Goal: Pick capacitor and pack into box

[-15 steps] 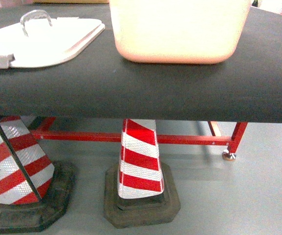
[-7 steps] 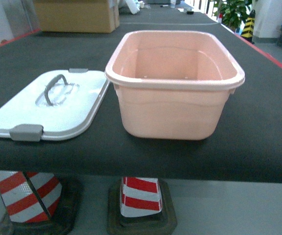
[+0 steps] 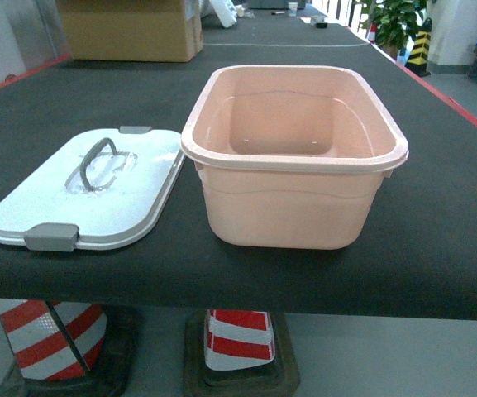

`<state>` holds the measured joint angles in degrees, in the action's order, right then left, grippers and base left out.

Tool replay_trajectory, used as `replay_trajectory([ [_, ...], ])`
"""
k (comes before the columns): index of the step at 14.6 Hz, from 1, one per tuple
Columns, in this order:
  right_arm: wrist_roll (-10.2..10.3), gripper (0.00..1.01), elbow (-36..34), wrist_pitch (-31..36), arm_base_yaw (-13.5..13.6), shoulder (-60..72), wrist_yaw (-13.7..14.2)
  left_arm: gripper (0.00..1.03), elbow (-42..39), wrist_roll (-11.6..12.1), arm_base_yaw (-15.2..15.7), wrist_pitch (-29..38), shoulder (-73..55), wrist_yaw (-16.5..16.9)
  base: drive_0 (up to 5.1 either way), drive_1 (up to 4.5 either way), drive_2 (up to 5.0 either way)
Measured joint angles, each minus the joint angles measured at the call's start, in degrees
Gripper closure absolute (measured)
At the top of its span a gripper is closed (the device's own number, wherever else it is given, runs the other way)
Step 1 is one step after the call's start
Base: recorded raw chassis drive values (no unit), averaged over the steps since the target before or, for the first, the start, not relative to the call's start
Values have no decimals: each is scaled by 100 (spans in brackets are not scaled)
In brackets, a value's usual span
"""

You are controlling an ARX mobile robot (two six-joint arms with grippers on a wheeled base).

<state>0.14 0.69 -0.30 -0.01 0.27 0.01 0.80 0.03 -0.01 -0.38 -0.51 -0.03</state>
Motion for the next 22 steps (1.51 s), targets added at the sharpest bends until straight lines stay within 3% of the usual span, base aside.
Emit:
replay_trajectory([
  [11, 0, 3, 0, 0, 0, 0, 0, 60, 0, 2, -2, -4, -2, -17, 0, 0, 0],
  [12, 0, 3, 0, 0, 0, 0, 7, 60, 4, 61, -431, 407, -380, -848, 0, 0, 0],
  [13, 0, 3, 0, 0, 0, 0, -2, 60, 70, 83, -960, 1390, -1368, -1534, 0, 0, 0],
  [14, 0, 3, 0, 0, 0, 0, -2, 60, 186, 87, -1307, 2516, -2570, -1976, 0, 0, 0],
  [15, 0, 3, 0, -4, 0, 0, 0, 60, 470, 85, -1425, 3506, -3685, -2135, 0, 0, 0],
  [16, 0, 3, 0, 2, 0, 0, 0, 60, 1095, 83, -1541, 4590, -5010, -2129, 0, 0, 0],
  [17, 0, 3, 0, -2, 0, 0, 0, 60, 1786, 59, -1657, 5241, -6065, -1969, 0, 0, 0],
  [18, 0, 3, 0, -2, 0, 0, 0, 60, 2688, 39, -1777, 5316, -7189, -1770, 0, 0, 0],
  [22, 0, 3, 0, 0, 0, 0, -2, 60, 6417, 68, -2251, 3853, -10585, -1432, 0, 0, 0],
])
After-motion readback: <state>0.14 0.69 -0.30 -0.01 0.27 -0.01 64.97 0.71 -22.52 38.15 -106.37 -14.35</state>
